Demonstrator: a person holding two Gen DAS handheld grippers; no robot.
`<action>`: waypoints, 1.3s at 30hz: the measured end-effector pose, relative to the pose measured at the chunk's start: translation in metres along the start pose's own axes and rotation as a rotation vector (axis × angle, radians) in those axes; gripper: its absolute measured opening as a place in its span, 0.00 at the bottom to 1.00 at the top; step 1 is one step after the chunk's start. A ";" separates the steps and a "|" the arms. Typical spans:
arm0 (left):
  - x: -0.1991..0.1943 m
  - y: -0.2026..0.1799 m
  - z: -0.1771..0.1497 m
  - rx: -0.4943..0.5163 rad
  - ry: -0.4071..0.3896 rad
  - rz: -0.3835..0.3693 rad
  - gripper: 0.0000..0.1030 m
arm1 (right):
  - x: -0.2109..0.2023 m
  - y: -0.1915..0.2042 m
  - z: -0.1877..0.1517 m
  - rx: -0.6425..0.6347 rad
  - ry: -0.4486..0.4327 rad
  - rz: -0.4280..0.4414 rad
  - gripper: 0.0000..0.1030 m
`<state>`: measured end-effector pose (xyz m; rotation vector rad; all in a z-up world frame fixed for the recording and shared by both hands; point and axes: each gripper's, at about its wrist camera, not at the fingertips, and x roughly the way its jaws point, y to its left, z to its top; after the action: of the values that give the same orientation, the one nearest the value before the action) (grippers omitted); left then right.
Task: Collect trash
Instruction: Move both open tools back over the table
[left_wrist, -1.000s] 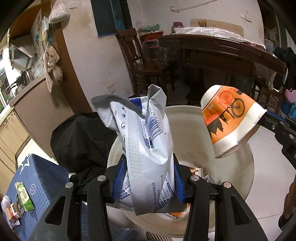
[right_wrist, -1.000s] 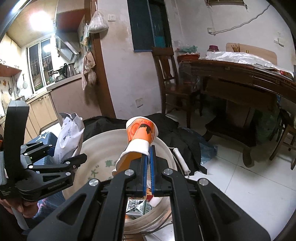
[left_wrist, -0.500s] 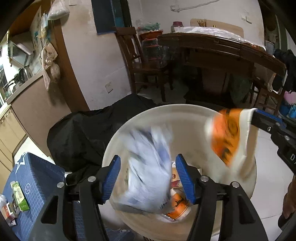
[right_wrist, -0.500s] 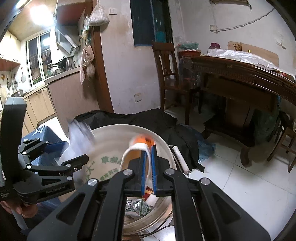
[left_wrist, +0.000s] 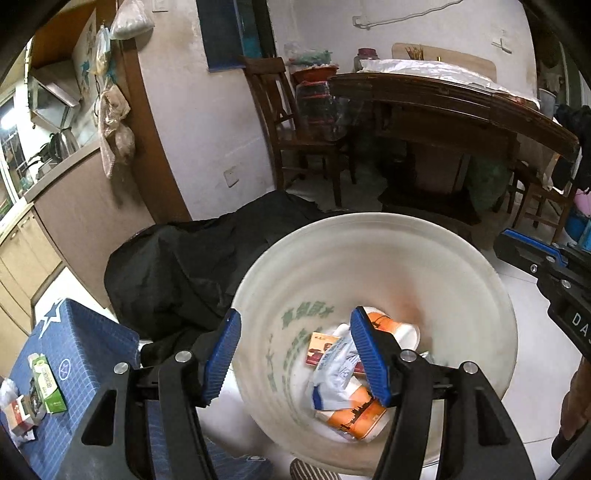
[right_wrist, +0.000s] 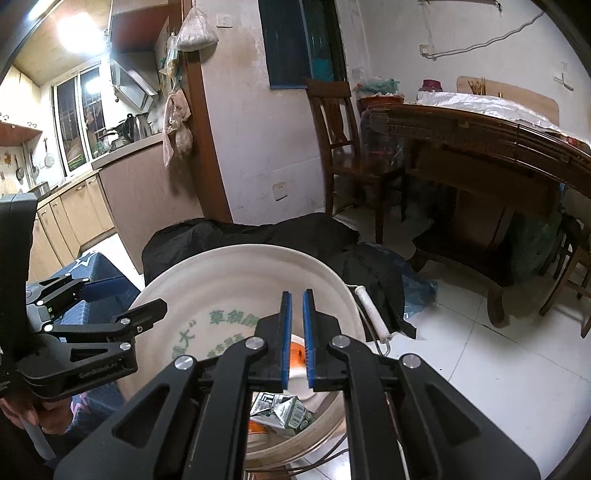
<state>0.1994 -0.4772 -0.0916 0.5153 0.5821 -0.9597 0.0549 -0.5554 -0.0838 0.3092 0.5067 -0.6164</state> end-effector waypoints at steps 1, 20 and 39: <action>-0.001 0.002 0.000 -0.006 -0.001 0.002 0.61 | 0.000 0.001 0.000 -0.001 0.000 0.001 0.05; -0.056 0.035 -0.020 -0.057 -0.077 0.157 0.61 | -0.016 0.035 0.006 -0.027 -0.048 0.045 0.50; -0.255 0.151 -0.087 -0.393 -0.331 0.563 0.95 | -0.047 0.158 0.006 -0.070 -0.055 0.241 0.95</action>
<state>0.1964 -0.1965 0.0358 0.1417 0.2855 -0.3647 0.1210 -0.4131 -0.0339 0.2809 0.4297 -0.3708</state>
